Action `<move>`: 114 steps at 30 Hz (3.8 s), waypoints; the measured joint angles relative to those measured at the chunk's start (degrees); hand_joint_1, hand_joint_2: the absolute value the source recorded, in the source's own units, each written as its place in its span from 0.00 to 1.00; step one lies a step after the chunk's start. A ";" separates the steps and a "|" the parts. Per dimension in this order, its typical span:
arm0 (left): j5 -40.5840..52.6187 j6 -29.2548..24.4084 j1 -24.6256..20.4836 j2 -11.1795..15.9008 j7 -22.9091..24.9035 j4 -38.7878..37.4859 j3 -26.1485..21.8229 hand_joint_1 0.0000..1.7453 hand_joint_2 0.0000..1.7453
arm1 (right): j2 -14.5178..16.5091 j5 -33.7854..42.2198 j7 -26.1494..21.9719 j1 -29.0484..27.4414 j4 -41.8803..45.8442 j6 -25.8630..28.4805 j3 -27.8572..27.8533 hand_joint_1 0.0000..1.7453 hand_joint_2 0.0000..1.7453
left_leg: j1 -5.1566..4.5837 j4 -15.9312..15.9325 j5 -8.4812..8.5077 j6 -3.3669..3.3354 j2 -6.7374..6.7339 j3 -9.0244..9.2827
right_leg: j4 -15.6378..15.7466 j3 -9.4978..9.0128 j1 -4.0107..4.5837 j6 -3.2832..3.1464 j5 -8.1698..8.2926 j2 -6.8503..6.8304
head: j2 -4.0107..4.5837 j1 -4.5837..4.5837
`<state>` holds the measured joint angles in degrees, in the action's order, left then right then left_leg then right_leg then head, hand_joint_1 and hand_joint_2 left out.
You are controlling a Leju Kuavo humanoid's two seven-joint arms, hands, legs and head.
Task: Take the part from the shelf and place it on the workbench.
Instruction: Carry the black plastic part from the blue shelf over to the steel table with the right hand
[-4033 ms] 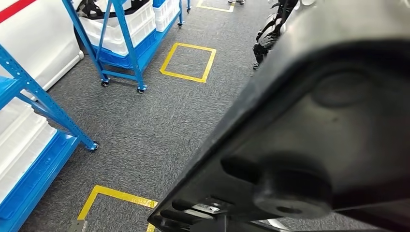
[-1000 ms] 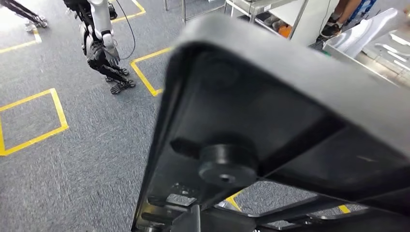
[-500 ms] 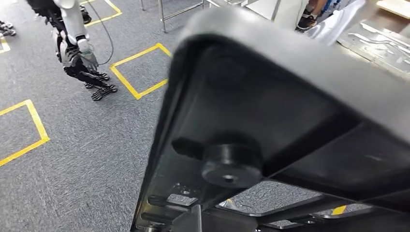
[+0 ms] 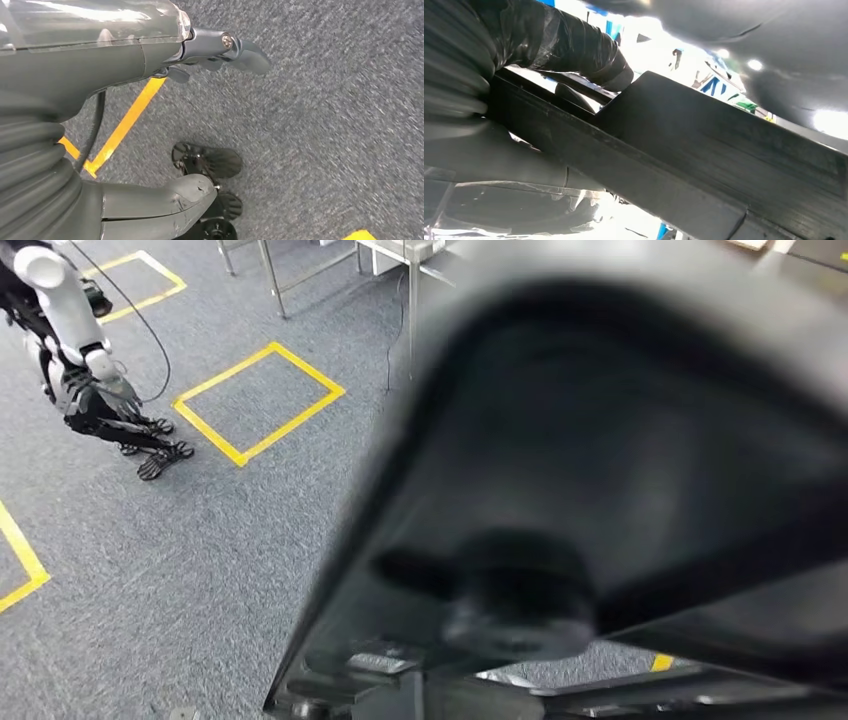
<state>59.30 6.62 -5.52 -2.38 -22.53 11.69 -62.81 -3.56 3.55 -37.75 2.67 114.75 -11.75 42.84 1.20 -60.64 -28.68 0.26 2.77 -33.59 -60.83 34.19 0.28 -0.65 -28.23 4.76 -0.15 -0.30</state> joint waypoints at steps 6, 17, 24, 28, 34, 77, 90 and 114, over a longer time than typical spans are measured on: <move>-0.01 0.01 -0.02 -0.11 -0.02 0.00 -0.02 0.00 1.00 | 0.04 0.02 -0.04 0.27 0.05 0.01 0.00 1.00 1.00 | 0.31 0.96 0.21 -1.53 -2.80 0.70 | -9.71 4.90 -0.34 1.77 -5.17 -3.75 | 0.00 0.01; -0.32 -0.01 -0.32 -0.27 -0.19 0.00 -0.03 0.00 1.00 | 1.73 1.04 -0.44 0.13 0.64 4.15 -0.52 1.00 1.00 | 0.00 1.57 -1.29 0.19 -7.45 2.83 | 1.26 0.52 0.37 -0.07 1.32 -6.58 | 0.00 0.01; -0.30 0.01 -0.49 -0.31 -0.16 0.00 -0.03 0.00 1.00 | 2.72 -0.01 -0.38 0.78 1.18 5.85 -0.50 1.00 1.00 | 0.08 -13.68 -6.85 0.65 -3.16 -5.34 | 2.44 -1.03 -0.02 -1.47 1.36 -3.09 | 0.00 -0.01; -0.25 0.00 -0.77 -0.29 -0.16 0.00 -0.02 0.00 1.00 | 2.78 0.00 -0.43 1.14 1.19 6.47 -0.35 1.00 1.00 | 0.23 -1.95 0.30 0.39 -0.89 -1.09 | 0.89 -0.88 -0.06 -0.65 0.26 -0.84 | 0.00 -0.01; -0.30 0.04 -1.16 -0.46 -0.17 0.00 -0.03 0.00 1.00 | 2.84 0.33 -0.46 1.71 1.32 7.37 -0.22 1.00 1.00 | 0.45 0.96 0.66 -1.15 -1.39 0.20 | -1.31 0.63 -0.13 1.07 -0.94 -1.00 | 0.00 0.01; -2.31 -0.47 -0.44 -0.67 2.45 -0.02 -0.97 0.00 1.00 | 2.89 1.10 0.01 2.27 -0.77 6.40 0.41 1.00 1.00 | -0.08 1.87 -0.75 -0.19 -7.44 2.48 | 1.02 0.83 0.20 0.48 1.50 -7.09 | 0.00 0.01; -2.79 1.45 0.14 -0.25 2.89 -0.02 -1.34 0.00 1.00 | 2.90 -0.38 0.23 2.15 -1.97 6.39 0.89 1.00 1.00 | -0.10 -0.30 0.70 -0.10 -2.48 -0.41 | 0.86 -0.69 0.09 -0.70 0.41 -2.05 | 0.00 0.01; -2.81 1.78 0.32 -0.16 2.05 -0.02 -1.74 0.00 1.00 | 2.60 -0.92 0.18 1.86 -2.97 6.42 0.91 1.00 1.00 | 0.39 -11.65 -6.72 1.01 -3.28 -4.51 | 2.06 -1.17 -0.56 -1.19 0.69 -4.64 | 0.00 -0.01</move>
<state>56.49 8.40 -5.20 -2.54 -20.48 11.67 -64.54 -0.97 2.63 -37.57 4.53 111.78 -5.33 43.75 1.59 -72.29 -35.40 1.27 -0.52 -38.10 -58.76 33.01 -0.28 -1.84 -27.54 0.12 -0.15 -0.31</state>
